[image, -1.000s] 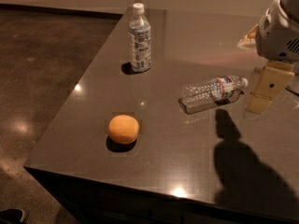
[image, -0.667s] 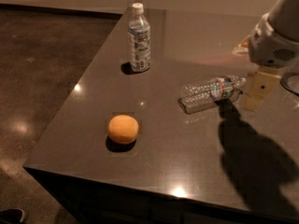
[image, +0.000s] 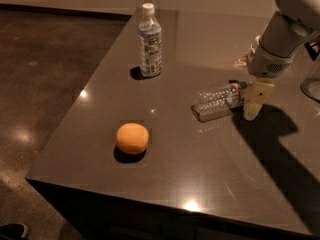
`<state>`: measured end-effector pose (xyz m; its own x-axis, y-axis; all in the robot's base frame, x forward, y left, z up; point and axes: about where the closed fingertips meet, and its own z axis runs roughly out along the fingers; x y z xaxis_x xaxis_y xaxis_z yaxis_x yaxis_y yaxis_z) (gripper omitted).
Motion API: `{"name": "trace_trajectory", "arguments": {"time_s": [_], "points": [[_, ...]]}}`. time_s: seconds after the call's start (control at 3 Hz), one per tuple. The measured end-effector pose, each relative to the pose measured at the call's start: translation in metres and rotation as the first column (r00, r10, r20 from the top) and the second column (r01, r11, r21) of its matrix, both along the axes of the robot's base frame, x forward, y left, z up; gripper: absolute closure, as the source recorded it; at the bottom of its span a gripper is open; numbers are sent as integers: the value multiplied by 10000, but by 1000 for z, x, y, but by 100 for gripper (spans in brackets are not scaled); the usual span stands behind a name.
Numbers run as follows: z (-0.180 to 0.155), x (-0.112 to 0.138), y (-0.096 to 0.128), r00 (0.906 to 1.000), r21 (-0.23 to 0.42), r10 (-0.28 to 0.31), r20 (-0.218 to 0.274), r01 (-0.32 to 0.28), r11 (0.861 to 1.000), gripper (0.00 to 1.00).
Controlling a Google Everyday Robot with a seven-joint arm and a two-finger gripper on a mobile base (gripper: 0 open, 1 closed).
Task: Move water bottle near orange
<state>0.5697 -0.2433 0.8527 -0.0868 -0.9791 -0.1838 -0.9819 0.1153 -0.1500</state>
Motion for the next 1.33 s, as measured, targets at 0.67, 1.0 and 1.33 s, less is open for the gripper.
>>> {"name": "trace_trajectory", "arguments": {"time_s": [0.67,1.0,1.33], "points": [[-6,20,1,9960,141,568,-692,-560,9983,17],[2,14,8,9935,292,792,-812,-771,9966,40],[9,5,15,9919,456,958,-835,-922,9947,64]]}}
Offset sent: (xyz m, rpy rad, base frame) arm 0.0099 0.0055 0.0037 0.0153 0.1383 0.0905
